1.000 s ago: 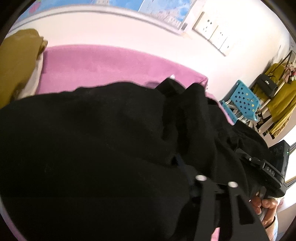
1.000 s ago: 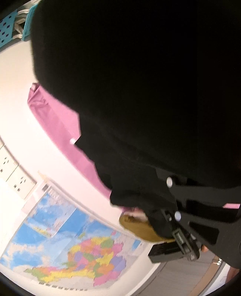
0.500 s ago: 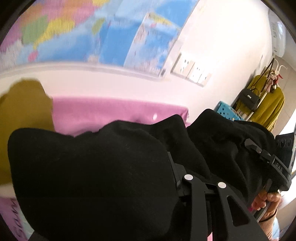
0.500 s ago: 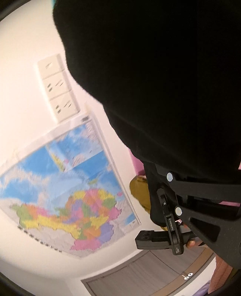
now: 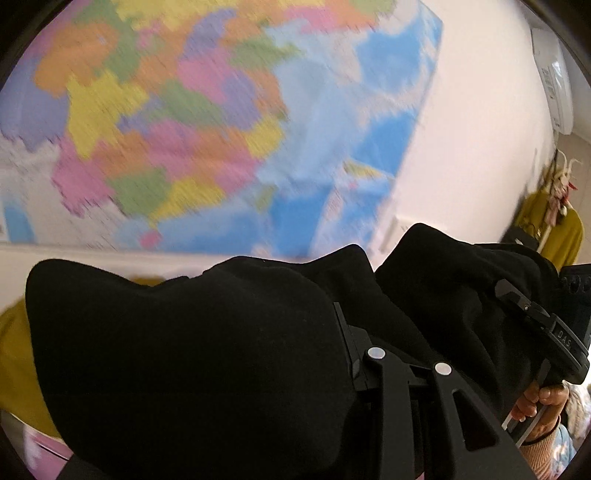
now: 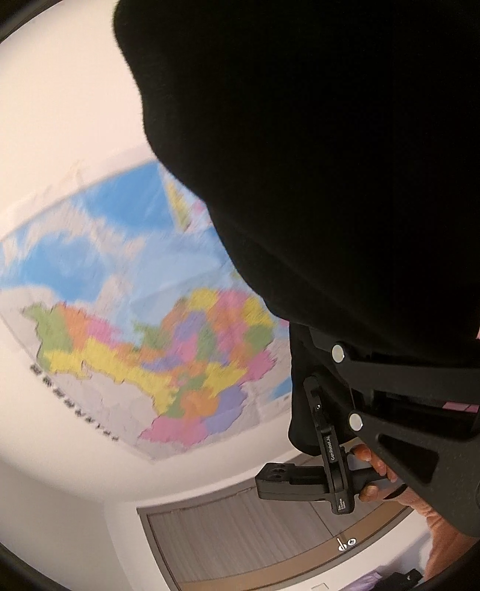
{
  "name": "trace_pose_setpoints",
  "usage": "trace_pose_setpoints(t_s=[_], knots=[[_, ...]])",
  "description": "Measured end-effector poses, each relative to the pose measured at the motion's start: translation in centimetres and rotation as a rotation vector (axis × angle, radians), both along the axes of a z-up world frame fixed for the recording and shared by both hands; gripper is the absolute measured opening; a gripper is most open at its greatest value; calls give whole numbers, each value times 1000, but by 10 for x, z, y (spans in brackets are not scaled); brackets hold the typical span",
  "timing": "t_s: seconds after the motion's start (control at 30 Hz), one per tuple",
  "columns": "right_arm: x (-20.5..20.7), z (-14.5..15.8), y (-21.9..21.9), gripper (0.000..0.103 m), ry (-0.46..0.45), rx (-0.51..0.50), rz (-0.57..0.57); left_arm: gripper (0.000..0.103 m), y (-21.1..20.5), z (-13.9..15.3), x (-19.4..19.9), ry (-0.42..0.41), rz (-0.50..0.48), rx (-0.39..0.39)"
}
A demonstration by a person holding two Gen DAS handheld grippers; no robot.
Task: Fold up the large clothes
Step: 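Lift the coat bundle with both tools and carry it toward the mustard clothes stack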
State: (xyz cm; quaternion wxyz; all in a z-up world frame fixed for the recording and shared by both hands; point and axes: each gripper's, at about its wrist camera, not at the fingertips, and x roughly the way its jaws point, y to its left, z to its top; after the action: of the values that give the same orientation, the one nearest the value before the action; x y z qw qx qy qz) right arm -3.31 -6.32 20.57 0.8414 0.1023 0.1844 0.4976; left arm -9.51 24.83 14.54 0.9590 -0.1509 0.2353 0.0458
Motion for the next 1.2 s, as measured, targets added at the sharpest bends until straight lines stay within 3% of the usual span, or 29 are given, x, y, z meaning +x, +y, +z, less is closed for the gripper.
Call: trace_pose_setpoints(t_s=[0.3,0.4,0.5,0.6,0.67,0.73,0.83,0.93,0.97,1.03,1.1,1.13,1.2], knots=[[28,37,103,21,-36,76,111,32,84,55,-13,-79,194,87],[36,42,147,21,-38,104,150,31,122,62,-18,-88,280,102],[39,46,196,21,-45,122,192,31,162,69,-22,-87,375,165],[37,35,248,21,-44,144,244,30,207,70,-32,-101,456,163],[33,16,275,21,-28,133,281,30,237,59,-44,-104,523,171],[24,-20,310,21,7,79,343,30,274,29,-60,-76,605,156],[9,-99,355,22,120,-68,441,29,321,-38,-82,14,710,80],[1,-169,375,26,244,-220,494,27,359,-123,-99,189,746,-68],[1,-180,372,27,263,-223,501,27,365,-145,-105,224,757,-103],[6,-191,358,35,316,-203,506,31,368,-165,-117,217,754,-132],[10,-191,341,38,354,-201,531,38,367,-167,-126,190,745,-149],[10,-189,337,46,353,-214,526,40,367,-166,-128,185,738,-149],[11,-184,327,48,347,-223,512,40,367,-164,-129,191,735,-130]])
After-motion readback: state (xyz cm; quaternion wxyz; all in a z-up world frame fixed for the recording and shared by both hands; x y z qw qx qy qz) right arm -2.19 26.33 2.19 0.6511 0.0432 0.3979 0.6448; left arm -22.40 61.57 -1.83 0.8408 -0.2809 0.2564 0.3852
